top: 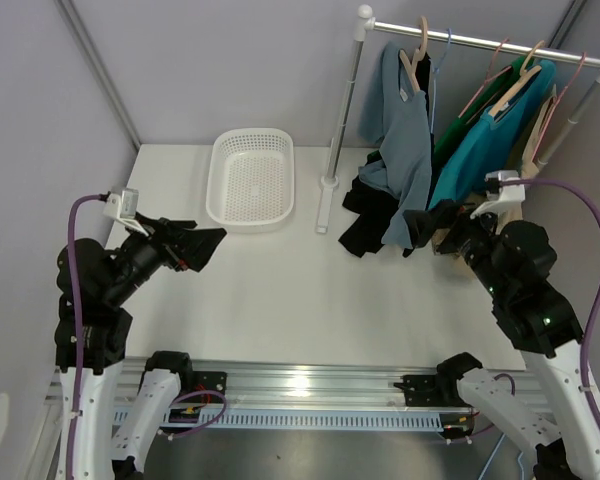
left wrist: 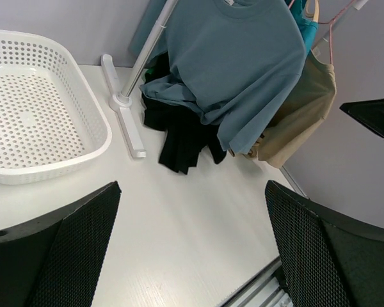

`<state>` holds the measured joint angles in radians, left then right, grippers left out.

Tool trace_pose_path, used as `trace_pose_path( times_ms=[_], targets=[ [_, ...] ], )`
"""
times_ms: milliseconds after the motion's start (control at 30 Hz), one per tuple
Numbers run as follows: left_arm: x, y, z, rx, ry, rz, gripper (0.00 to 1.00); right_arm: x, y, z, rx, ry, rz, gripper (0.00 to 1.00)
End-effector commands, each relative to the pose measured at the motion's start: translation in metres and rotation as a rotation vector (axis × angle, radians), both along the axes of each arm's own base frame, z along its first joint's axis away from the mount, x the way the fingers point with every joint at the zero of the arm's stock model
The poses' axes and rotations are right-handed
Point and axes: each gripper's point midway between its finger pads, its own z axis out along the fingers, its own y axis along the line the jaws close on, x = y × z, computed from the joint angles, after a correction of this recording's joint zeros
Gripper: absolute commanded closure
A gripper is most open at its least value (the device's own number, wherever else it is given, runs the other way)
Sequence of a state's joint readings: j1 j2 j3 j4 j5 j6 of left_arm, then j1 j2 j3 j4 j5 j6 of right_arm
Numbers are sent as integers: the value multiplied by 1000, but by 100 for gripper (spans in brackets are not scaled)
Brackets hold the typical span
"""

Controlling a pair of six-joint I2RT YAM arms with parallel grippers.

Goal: Remove the t-shirt from the hanger

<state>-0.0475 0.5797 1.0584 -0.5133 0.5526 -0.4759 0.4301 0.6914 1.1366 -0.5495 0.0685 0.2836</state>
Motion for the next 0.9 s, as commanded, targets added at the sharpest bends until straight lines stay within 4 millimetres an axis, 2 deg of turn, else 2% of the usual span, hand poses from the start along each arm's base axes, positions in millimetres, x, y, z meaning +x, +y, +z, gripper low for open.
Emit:
trace_pose_path(
  times_ms=[0,33,67,133,167,200,233,267,300,333,367,400,433,467,500,533,567,600,633,700,733,800,833,867],
  targets=[
    [5,9,6,34,-20,50,1,29,3,27,8,-67,-49,1],
    [9,8,4,37,-10,46,0,34,2,40,13,-92,-64,2],
    [10,7,4,44,-15,35,1,50,7,36,-1,-73,-79,3],
    [13,5,0,46,-1,26,0,66,9,61,-11,-157,-92,9],
    [14,5,-3,48,1,21,0,84,13,58,-26,-147,-113,12],
    [14,4,-1,48,-14,12,0,96,12,73,-17,-197,-136,15],
    [15,3,-4,52,-14,7,1,106,15,78,-28,-210,-138,14],
    [14,3,-6,58,-21,7,1,112,14,99,-34,-253,-149,14],
    [15,5,-7,65,-24,14,1,135,19,94,-50,-240,-163,14],
    [15,6,-10,79,-24,21,1,144,21,98,-59,-249,-160,14],
    [17,9,-16,86,-15,40,1,151,21,118,-58,-291,-158,14],
    [16,10,-17,92,-18,46,0,161,22,124,-59,-308,-159,15],
    [18,11,-24,97,-5,49,1,184,26,113,-81,-285,-149,15],
    [19,12,-30,106,1,55,1,193,27,115,-85,-289,-151,15],
    [17,13,-32,110,-3,54,1,198,25,135,-88,-335,-157,15],
    [18,13,-38,115,4,57,1,217,29,125,-111,-318,-161,15],
    [19,14,-42,117,9,59,1,225,28,128,-124,-326,-171,15],
    [19,14,-41,118,1,63,1,227,27,148,-134,-362,-178,15],
    [19,14,-44,119,3,62,1,247,29,135,-156,-328,-182,15],
    [19,14,-45,120,1,59,0,261,28,133,-178,-304,-189,15],
    [19,14,-44,120,1,59,0,272,28,141,-176,-317,-196,16],
    [19,13,-44,123,0,56,1,283,27,137,-186,-299,-188,21],
    [19,14,-43,124,-2,59,1,283,24,154,-173,-331,-191,23],
    [19,14,-43,127,-2,60,0,297,22,140,-188,-301,-194,25]
  ],
)
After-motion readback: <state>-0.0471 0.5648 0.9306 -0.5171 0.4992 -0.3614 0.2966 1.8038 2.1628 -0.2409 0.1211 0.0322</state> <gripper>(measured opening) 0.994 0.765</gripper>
